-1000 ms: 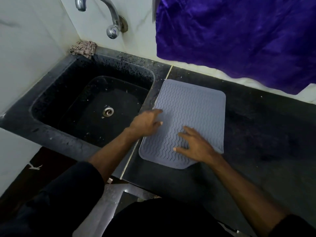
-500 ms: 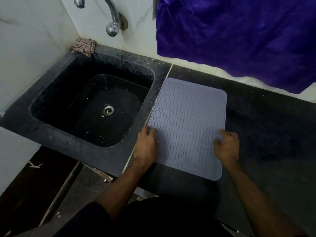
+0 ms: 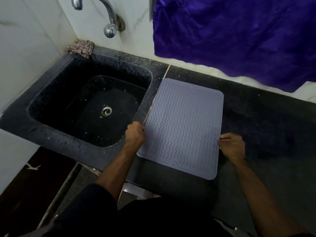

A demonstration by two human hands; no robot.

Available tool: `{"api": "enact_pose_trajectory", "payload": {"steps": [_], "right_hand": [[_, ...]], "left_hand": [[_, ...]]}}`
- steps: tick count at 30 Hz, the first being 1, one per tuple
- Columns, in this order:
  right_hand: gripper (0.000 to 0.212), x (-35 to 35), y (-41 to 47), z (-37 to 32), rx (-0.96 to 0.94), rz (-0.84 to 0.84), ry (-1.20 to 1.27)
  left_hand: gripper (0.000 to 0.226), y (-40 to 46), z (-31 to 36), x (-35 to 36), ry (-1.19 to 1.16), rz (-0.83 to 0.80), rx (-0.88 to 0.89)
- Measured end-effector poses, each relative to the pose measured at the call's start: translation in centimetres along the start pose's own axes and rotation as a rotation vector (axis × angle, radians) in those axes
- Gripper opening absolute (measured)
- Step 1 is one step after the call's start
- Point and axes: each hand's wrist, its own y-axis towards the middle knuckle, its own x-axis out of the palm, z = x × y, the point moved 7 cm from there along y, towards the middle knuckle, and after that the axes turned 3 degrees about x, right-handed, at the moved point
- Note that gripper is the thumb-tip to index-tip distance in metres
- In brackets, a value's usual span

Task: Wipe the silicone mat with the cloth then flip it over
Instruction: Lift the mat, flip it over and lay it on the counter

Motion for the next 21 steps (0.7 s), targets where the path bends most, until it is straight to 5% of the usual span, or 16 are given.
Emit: {"api": "enact_pose_trajectory", "payload": {"steps": [21], "right_hand": [[0.018, 0.3, -1.0, 1.0, -0.012, -0.036, 0.119]], "left_hand": [[0.023, 0.2, 0.0, -1.5, -0.08, -0.055, -0.135]]}}
